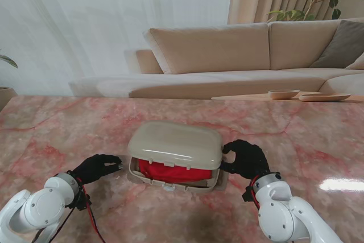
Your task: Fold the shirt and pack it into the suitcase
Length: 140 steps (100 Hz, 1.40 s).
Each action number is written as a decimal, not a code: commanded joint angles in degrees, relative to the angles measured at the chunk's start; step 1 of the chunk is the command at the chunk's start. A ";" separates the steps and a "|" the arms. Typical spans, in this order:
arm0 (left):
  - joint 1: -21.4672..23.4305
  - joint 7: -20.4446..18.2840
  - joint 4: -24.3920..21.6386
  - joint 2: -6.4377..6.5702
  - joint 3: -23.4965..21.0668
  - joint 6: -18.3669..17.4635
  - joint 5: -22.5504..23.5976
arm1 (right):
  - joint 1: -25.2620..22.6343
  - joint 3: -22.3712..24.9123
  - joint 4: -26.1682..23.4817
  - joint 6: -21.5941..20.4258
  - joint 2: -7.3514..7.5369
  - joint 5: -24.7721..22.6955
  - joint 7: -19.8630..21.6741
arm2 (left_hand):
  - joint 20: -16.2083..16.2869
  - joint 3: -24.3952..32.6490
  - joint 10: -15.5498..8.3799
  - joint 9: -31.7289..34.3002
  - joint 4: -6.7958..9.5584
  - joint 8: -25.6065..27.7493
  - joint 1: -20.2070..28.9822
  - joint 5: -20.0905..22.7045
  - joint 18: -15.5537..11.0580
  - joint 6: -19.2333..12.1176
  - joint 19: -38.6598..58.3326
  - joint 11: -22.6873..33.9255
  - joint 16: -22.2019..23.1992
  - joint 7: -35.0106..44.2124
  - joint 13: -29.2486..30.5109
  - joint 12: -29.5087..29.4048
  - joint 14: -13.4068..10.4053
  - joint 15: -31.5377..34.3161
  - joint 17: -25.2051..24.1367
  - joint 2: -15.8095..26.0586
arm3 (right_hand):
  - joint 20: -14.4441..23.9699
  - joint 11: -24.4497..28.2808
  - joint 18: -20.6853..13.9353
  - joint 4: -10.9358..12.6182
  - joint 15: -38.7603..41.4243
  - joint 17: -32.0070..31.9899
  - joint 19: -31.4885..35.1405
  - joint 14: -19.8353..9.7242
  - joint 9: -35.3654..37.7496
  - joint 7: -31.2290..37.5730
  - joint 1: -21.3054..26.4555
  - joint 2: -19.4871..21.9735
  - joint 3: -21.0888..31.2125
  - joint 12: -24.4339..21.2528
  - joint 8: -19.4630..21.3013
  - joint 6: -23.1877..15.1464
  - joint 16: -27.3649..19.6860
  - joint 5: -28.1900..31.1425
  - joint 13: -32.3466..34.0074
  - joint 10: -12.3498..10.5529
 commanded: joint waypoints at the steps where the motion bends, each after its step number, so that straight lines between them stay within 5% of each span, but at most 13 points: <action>1: 0.48 -0.01 0.82 0.00 0.17 0.07 0.12 | -1.17 0.09 -0.01 0.51 0.06 0.08 0.81 | 0.95 -1.21 -1.02 0.71 0.33 0.41 0.09 0.70 1.06 -2.17 -0.52 0.36 -0.54 0.96 -0.63 -0.07 1.05 -0.78 -0.79 2.03 | 0.25 -1.04 0.47 2.02 -0.70 -0.40 -0.81 -0.61 -0.59 0.65 0.19 0.93 -1.34 -0.73 1.01 -1.18 -0.40 0.24 0.08 -0.25; 107: 0.28 0.28 1.34 -0.04 0.03 -0.61 0.18 | -5.97 2.26 -2.45 2.46 0.07 -1.06 0.95 | 1.01 -1.20 -1.23 0.89 0.33 0.37 0.11 0.57 1.08 -2.15 -0.61 0.38 -0.50 0.92 -0.57 -0.03 1.17 -0.74 -0.83 2.02 | 0.32 -0.97 0.18 1.76 -0.91 -0.79 -1.17 -0.58 -0.43 0.91 0.29 -0.20 0.32 -0.59 1.02 -1.65 -0.47 0.19 -0.33 -0.86; 140: 0.36 0.96 1.42 -0.14 -0.35 -1.59 0.50 | -3.57 0.88 -3.58 -1.50 -0.37 -2.28 -3.18 | 1.27 -1.19 -1.03 1.16 0.34 0.33 0.17 -0.05 0.95 -2.86 -0.14 0.53 0.24 0.81 0.06 0.05 1.19 0.36 -0.44 2.06 | 0.36 -0.45 0.26 2.20 -0.64 -0.99 -1.60 -0.49 0.41 0.12 1.67 2.51 -0.72 -0.23 0.74 -0.02 -0.22 -0.43 0.26 -0.33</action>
